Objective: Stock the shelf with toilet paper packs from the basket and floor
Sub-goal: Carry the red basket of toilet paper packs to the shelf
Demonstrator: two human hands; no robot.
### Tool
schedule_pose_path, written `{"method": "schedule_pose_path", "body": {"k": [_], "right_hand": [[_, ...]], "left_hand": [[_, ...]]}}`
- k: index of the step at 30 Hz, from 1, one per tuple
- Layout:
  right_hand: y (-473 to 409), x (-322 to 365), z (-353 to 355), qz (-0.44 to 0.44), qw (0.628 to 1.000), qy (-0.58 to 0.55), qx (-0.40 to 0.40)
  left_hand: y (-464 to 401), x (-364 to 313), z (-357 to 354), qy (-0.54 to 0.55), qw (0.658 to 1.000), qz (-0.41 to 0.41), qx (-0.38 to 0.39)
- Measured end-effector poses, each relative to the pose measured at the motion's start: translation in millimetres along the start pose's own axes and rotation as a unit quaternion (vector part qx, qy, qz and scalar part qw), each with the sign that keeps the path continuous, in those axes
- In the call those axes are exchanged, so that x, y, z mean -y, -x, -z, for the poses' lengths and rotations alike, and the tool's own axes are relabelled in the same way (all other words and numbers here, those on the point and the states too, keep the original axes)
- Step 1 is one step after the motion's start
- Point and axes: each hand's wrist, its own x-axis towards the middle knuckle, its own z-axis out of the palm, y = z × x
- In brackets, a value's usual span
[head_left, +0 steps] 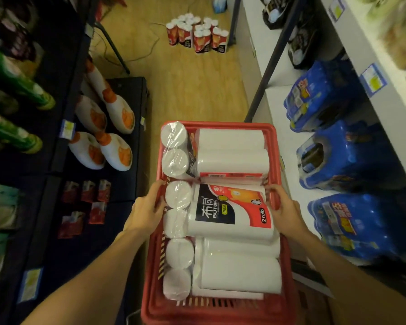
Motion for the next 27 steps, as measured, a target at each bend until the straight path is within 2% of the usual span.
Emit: {"method": "schedule_pose_path", "body": {"k": [6,13,17,27], "right_hand": [[-73,34,23,-0.004,1.000,0.022,0.022],[-152,79,40,0.004,0.997,0.070,0.032],[-204,111,40,0.001,0.997,0.057,0.044],[-335,198,34,-0.008,0.999,0.027,0.016]], "left_hand": [[-54,-40,19,-0.016,0.999,0.021,-0.032],[-119,-75,55,-0.005,0.999,0.038,-0.013],[-173,-85,82,0.001,1.000,0.028,-0.006],[-327,-118,162,-0.035,0.999,0.006,-0.013]]}}
